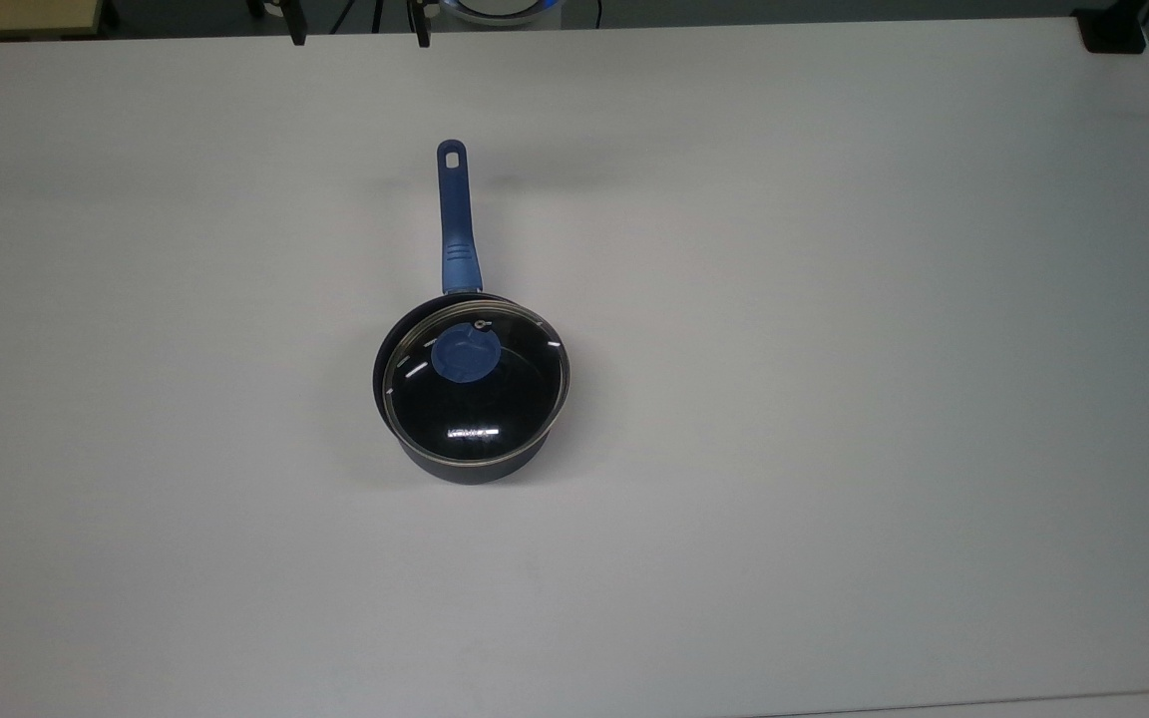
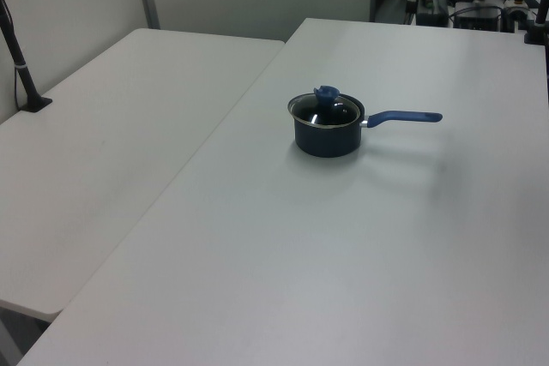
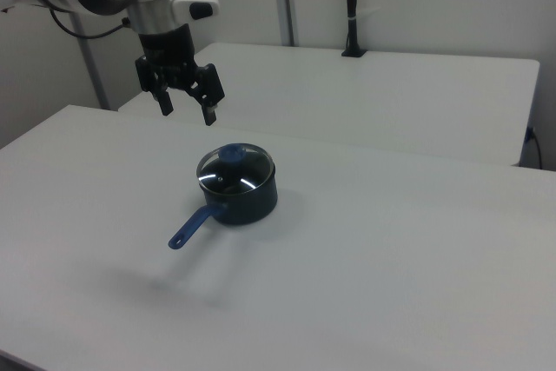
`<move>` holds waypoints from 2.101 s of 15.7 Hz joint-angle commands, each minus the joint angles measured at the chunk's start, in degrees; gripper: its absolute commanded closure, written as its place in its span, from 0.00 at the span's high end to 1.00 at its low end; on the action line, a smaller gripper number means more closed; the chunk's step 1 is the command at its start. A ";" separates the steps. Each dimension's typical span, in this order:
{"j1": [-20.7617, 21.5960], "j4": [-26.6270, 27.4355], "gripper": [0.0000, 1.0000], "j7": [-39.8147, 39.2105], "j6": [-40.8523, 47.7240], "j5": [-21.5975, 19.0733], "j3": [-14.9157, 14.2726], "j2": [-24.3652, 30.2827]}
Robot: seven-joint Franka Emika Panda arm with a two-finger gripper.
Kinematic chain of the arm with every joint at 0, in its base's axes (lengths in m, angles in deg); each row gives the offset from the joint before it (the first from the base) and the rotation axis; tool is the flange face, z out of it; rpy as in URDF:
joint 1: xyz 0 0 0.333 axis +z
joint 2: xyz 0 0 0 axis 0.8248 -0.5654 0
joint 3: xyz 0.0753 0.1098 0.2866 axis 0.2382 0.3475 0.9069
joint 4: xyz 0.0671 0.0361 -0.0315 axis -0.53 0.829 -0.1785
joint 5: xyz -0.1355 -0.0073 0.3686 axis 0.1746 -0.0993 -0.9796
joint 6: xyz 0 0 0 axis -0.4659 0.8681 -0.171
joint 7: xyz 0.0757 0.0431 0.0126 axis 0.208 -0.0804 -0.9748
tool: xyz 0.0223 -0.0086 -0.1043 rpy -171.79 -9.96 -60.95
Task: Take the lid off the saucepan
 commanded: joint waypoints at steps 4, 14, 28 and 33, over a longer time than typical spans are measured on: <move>0.61 1.24 1.00 -0.35 -0.38 0.72 -0.71 0.99; 0.52 -2.45 1.00 9.73 -9.33 -1.46 0.96 -9.28; 4.39 -5.79 1.00 30.67 -29.47 -5.61 2.45 -26.16; 4.39 -5.79 0.87 31.63 -30.88 -4.20 2.89 -27.39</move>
